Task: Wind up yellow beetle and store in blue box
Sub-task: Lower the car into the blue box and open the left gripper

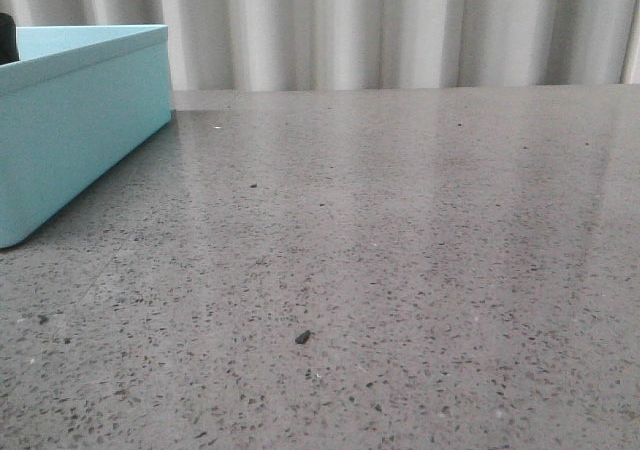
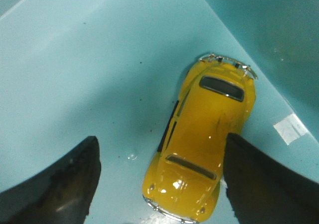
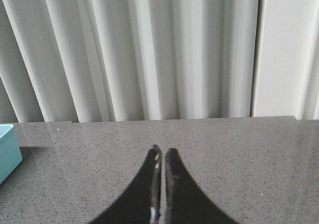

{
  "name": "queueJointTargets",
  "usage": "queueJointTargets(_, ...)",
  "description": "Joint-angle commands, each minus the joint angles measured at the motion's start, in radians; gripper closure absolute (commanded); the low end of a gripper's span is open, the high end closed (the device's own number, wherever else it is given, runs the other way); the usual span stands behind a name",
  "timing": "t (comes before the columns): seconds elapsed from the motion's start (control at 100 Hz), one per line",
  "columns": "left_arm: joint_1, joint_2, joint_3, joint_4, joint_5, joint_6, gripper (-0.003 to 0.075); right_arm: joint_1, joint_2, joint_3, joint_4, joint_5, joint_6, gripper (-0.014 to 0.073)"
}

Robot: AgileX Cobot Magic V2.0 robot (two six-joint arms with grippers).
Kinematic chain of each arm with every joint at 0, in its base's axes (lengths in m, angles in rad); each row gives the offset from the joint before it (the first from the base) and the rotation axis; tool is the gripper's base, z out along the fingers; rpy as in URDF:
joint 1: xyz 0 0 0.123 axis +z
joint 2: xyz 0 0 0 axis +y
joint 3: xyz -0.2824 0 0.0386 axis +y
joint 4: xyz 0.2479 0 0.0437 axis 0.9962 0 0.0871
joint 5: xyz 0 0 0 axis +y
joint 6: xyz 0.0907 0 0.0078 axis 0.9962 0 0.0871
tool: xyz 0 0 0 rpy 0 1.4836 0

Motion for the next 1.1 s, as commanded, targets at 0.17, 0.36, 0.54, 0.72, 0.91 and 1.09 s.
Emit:
queueJointTargets(0.17, 0.003, -0.057, -0.069, -0.026, 0.057, -0.014, 0.0270, -0.005, 0.010, -0.022, -0.012, -0.078, -0.010, 0.0655)
queueJointTargets(0.36, 0.003, -0.141, -0.079, -0.053, 0.044, -0.043, 0.0500, -0.005, 0.010, -0.020, -0.034, -0.078, -0.010, 0.0655)
queueJointTargets(0.54, 0.003, -0.215, -0.077, -0.133, 0.033, -0.045, 0.0741, -0.005, 0.000, 0.024, -0.046, -0.093, -0.010, 0.0655)
queueJointTargets(0.72, 0.003, -0.273, -0.075, -0.241, 0.034, -0.045, 0.0741, -0.005, -0.044, 0.117, -0.054, -0.123, -0.010, 0.0655)
queueJointTargets(0.91, 0.003, -0.347, -0.065, -0.294, 0.032, -0.045, 0.0741, -0.005, -0.078, 0.193, -0.078, -0.152, -0.010, 0.0655)
queueJointTargets(1.09, 0.003, -0.466, 0.051, -0.303, -0.038, -0.043, 0.0741, -0.005, -0.098, 0.286, -0.081, -0.239, -0.010, 0.0655)
